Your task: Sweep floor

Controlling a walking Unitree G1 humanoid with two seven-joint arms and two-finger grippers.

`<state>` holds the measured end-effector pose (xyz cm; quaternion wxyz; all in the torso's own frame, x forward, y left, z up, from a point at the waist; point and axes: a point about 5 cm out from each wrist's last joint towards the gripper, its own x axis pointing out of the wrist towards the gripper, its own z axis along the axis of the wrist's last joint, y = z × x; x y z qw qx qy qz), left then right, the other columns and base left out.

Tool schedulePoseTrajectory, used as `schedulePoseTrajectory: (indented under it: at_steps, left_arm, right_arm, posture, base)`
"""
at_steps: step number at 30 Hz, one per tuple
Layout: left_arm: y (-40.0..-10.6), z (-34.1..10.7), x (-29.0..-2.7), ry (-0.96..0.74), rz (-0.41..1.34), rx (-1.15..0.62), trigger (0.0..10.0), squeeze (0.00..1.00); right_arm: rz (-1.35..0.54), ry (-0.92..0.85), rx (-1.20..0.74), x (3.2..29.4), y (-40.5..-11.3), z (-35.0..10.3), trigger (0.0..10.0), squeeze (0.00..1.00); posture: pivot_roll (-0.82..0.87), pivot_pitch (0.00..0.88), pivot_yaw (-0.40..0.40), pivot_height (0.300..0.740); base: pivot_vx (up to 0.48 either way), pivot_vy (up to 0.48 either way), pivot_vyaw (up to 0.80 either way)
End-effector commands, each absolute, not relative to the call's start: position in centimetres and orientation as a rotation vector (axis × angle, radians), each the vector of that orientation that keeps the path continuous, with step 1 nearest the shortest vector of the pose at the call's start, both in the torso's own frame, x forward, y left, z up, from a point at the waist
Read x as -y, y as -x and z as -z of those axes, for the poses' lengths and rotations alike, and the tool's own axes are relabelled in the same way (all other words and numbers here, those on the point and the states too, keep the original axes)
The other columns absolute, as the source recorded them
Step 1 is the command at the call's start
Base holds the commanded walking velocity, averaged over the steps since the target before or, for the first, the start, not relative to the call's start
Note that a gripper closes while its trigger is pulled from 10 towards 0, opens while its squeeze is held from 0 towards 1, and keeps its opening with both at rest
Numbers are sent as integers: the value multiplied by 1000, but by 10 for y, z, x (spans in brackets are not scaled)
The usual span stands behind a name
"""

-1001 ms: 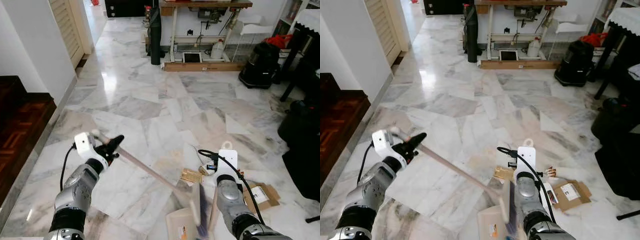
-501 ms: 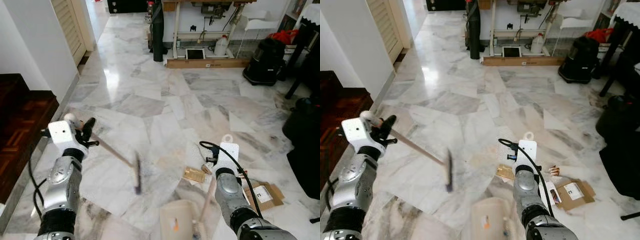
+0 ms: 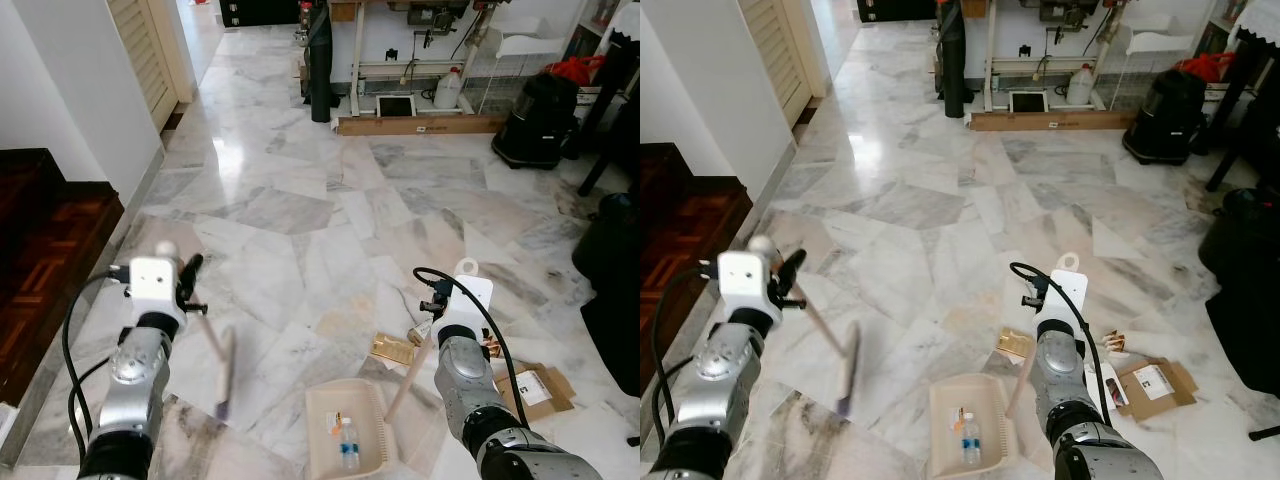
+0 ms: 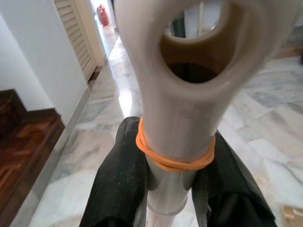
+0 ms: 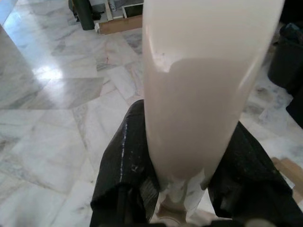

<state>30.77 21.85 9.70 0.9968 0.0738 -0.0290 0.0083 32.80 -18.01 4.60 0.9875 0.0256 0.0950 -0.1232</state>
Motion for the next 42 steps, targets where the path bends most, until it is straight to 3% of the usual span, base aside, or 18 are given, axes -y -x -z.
schedulePoseTrajectory:
  at_steps: [1, 15, 37, 42]
  left_arm:
    - [-310, -102, -213, -174, 10, 100, 10000, 0]
    - [-309, -90, -199, -162, 44, 89, 10000, 0]
    - [-307, -91, -177, -76, 70, 138, 10000, 0]
    - [-309, -92, -177, -74, 64, 146, 10000, 0]
  right_arm:
    - [252, -99, -95, 178, -338, -64, 10000, 0]
    - [254, -206, -74, 178, -338, -65, 10000, 0]
    - [214, -180, 30, 176, -322, -63, 10000, 0]
    - [215, -187, 42, 177, -320, -62, 10000, 0]
  posture:
    - [122, 0, 57, 740]
    - [119, 0, 39, 740]
    - [88, 0, 14, 740]
    - [88, 0, 8, 740]
  base:
    - [0, 0, 0]
    - [0, 0, 0]
    - [0, 0, 0]
    - [0, 0, 740]
